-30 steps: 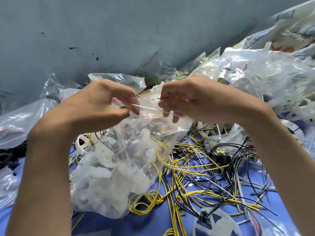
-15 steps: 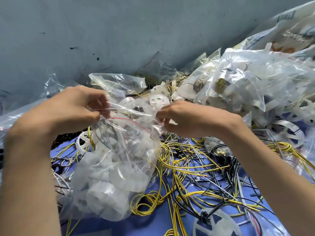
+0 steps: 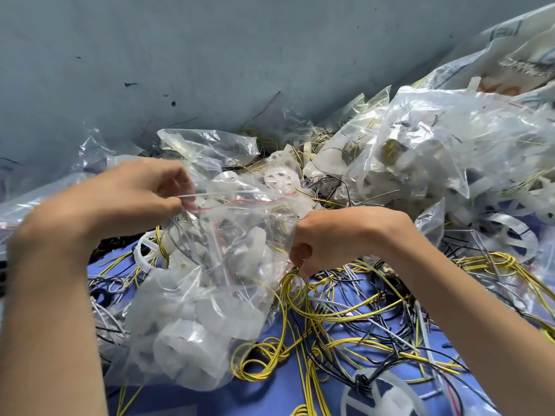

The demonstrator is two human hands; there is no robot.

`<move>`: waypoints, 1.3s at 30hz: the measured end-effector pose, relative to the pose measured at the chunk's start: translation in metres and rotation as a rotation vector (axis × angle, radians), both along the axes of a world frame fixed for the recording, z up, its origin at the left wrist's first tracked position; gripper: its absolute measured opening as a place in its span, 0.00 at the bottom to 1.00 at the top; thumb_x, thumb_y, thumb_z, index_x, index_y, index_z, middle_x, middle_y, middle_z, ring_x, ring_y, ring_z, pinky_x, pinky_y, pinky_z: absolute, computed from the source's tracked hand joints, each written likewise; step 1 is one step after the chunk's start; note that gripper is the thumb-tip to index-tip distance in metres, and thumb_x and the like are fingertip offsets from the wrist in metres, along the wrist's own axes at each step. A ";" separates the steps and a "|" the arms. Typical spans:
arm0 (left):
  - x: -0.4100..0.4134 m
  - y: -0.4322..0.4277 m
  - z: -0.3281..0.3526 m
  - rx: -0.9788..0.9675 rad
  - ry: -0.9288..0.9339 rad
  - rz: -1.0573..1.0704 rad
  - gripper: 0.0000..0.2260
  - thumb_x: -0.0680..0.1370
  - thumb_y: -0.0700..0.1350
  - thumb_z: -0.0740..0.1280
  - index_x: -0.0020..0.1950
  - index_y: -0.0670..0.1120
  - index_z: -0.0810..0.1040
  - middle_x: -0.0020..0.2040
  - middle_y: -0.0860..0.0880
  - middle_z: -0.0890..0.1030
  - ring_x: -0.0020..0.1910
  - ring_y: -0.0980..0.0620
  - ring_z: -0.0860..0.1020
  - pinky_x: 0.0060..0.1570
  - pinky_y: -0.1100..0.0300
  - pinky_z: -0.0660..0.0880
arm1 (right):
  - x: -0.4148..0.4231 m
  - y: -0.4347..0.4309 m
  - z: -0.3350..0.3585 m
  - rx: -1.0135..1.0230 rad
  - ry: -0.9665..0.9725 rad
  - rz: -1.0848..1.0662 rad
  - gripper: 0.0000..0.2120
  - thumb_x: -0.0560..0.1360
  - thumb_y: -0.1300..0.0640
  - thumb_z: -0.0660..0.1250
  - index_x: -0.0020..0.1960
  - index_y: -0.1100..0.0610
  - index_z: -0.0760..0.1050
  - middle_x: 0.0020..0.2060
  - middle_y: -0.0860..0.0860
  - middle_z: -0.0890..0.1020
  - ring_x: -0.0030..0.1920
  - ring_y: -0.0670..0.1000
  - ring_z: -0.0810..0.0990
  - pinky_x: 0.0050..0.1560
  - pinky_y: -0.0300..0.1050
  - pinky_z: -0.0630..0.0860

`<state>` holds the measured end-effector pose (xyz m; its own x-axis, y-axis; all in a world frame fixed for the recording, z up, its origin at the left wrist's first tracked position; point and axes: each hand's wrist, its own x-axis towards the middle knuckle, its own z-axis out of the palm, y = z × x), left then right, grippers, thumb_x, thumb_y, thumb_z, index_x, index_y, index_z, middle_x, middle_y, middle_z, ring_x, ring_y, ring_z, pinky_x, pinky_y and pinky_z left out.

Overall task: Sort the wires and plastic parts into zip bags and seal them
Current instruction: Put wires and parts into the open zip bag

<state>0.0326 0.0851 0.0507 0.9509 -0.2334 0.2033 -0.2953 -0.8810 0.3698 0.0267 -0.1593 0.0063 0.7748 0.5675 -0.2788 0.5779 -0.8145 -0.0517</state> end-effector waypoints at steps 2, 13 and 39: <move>-0.001 -0.001 0.001 -0.008 0.017 0.000 0.09 0.71 0.37 0.67 0.39 0.52 0.79 0.36 0.54 0.81 0.33 0.59 0.78 0.40 0.58 0.74 | -0.002 -0.005 0.011 0.075 -0.015 -0.008 0.06 0.72 0.52 0.66 0.42 0.55 0.76 0.37 0.51 0.80 0.38 0.52 0.77 0.39 0.46 0.75; -0.014 -0.014 0.011 -0.092 -0.012 0.012 0.11 0.67 0.46 0.62 0.43 0.61 0.77 0.43 0.62 0.81 0.44 0.61 0.78 0.45 0.59 0.72 | 0.003 -0.053 0.053 0.609 -0.413 -0.155 0.07 0.74 0.62 0.67 0.45 0.50 0.80 0.30 0.41 0.78 0.29 0.41 0.77 0.34 0.34 0.73; -0.025 -0.092 0.008 -0.289 -0.284 -0.191 0.10 0.76 0.43 0.69 0.35 0.54 0.82 0.34 0.61 0.79 0.36 0.68 0.74 0.33 0.75 0.64 | -0.007 -0.046 0.060 0.945 -0.726 -0.018 0.07 0.71 0.67 0.68 0.44 0.60 0.83 0.35 0.53 0.83 0.31 0.48 0.80 0.36 0.39 0.77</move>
